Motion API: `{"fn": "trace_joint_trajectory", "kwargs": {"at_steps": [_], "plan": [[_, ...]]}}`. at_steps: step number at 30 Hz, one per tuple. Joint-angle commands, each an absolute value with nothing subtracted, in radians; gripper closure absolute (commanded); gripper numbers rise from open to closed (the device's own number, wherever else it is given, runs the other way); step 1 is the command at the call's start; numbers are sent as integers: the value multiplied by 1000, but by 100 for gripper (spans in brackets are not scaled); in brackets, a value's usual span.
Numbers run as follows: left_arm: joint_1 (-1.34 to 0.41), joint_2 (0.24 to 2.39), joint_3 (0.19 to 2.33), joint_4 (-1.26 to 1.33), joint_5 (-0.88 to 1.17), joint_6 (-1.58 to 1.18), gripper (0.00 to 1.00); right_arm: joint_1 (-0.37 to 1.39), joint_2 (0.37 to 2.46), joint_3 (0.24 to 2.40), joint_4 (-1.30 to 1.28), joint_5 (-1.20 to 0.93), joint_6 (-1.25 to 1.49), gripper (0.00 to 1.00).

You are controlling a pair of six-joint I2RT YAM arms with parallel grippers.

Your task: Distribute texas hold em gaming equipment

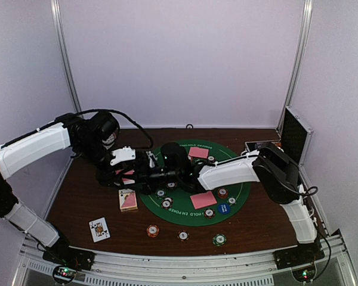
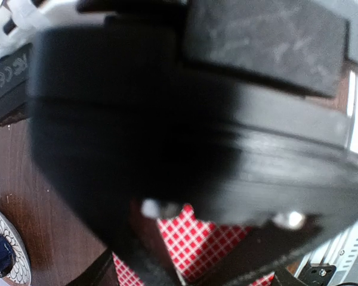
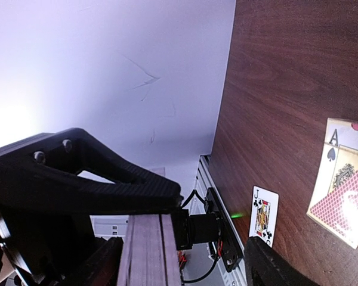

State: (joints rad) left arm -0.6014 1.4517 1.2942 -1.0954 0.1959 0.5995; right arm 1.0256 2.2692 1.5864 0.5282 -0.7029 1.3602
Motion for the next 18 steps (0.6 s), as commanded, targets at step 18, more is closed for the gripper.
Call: {"fn": "trace_joint_trajectory", "kwargs": {"at_steps": [18], "plan": [[-600, 1436, 1312, -1065, 216, 599, 76, 973, 2166, 1467, 461, -708, 1300, 41]]}}
